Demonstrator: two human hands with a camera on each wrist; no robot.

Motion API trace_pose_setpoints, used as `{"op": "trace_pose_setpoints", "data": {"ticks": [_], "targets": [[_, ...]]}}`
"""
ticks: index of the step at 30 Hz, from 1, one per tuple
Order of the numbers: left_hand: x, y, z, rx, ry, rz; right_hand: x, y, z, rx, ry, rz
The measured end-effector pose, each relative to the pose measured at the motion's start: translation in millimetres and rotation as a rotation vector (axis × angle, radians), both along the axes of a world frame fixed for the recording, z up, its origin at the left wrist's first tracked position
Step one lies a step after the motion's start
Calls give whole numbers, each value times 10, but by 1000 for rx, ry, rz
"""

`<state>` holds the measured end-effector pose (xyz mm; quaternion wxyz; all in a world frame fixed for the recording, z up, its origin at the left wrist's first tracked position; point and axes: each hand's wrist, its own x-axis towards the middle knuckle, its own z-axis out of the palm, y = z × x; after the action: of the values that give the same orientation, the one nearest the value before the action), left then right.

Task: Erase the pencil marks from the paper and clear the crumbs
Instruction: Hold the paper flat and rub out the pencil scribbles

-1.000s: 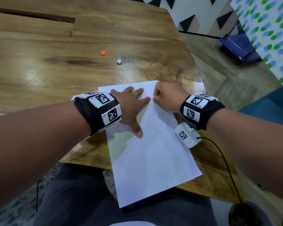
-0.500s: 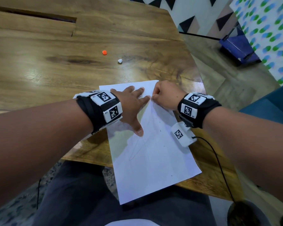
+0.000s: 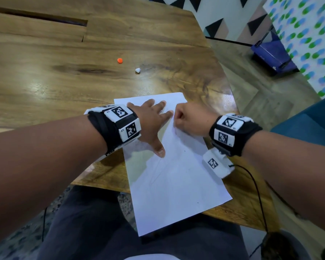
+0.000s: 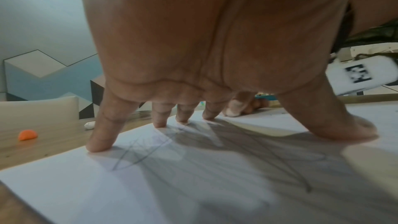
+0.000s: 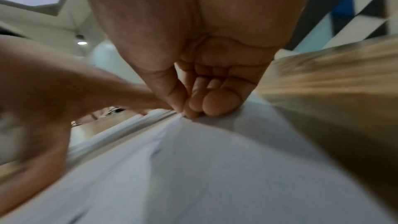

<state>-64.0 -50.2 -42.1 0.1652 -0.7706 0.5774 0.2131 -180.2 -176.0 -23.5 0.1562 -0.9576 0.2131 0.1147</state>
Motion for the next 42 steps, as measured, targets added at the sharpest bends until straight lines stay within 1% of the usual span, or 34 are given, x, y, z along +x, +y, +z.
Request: {"op": "trace_pose_setpoints", "data": {"ticks": [2,5,7,10,12,14,17,20,22,26,28,30,32,34,39,42], "targets": [[-2,1,-3,4,-3,-3,98,-147,-5,-8,-40,-78],[-7,-4,-8,3,4,2,74,-163,-31,-14,-48,-81],[1,-4,-14,-1,7,4,-47,-39,-33,9,-35,-23],[0,-3,-18,1,6,1,-270,233,-52,88,58,113],[1,-9,-26,3,5,-1,-340,331,-64,126,93,159],[3,-5,-27,2,8,1,-279,243,-59,91,54,117],[-3,5,-22,-2,9,3,-114,-25,-52,26,-26,-26],[-2,15,-25,-1,13,5,-79,-62,-69,1,-38,-56],[-1,19,-23,1,15,2,-155,78,-67,-7,-25,-4],[-5,10,-23,7,4,4,-402,412,-58,138,63,144],[-12,20,-20,8,-5,1,-438,449,-52,138,97,190],[-7,31,-17,-3,1,-1,-374,297,-44,61,69,139],[-13,54,-8,-24,5,-2,-291,35,-24,-23,8,22],[-31,94,15,-65,-13,-20,-243,-163,-6,-16,-18,-75],[-107,203,53,-209,-62,-113,-254,-188,-41,-54,4,-40],[-118,258,5,-203,-37,-102,-340,-52,-52,-68,-9,10]]}}
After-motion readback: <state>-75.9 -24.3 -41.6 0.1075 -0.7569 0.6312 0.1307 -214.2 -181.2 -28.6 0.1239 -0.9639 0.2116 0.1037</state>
